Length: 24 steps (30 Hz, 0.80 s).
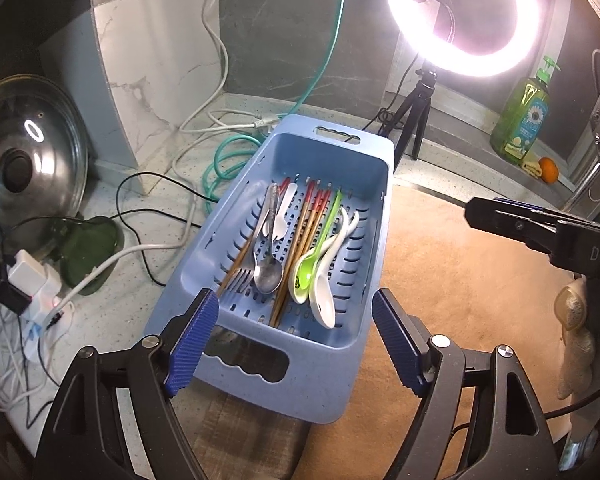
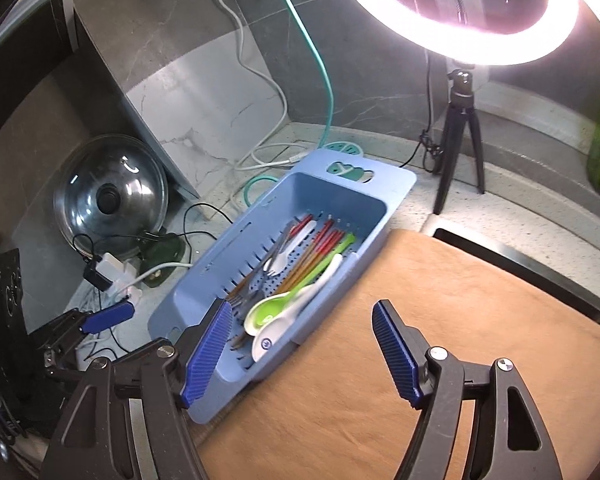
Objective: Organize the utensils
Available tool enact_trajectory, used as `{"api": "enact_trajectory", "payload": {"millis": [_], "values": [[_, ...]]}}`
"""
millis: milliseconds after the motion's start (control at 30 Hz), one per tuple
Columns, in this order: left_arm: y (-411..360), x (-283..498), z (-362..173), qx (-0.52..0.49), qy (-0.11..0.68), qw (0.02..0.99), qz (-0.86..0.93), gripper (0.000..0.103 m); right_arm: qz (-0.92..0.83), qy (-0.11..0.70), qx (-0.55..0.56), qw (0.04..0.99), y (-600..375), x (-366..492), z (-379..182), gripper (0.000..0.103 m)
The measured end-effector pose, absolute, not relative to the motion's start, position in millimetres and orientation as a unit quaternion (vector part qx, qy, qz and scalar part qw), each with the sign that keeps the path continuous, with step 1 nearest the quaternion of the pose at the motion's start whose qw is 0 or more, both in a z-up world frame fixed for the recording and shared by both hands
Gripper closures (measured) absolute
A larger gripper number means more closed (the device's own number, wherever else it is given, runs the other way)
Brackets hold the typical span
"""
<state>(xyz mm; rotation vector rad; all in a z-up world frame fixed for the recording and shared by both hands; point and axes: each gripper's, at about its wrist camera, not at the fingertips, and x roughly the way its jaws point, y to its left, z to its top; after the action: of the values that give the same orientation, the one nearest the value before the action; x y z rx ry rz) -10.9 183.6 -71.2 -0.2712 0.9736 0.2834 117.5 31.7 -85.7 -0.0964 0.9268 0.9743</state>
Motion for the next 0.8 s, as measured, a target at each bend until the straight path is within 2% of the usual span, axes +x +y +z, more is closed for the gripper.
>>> {"api": "enact_trajectory", "payload": {"millis": [300, 800], "values": [[183, -18, -60, -0.130, 0.458, 0.866, 0.150, 0.024, 0.437, 0.396, -0.060, 0.805, 15, 108, -69, 0.033], [181, -19, -55, -0.132, 0.457, 0.868, 0.146, 0.023, 0.440, 0.390, -0.050, 0.807, 11, 105, -61, 0.030]]}}
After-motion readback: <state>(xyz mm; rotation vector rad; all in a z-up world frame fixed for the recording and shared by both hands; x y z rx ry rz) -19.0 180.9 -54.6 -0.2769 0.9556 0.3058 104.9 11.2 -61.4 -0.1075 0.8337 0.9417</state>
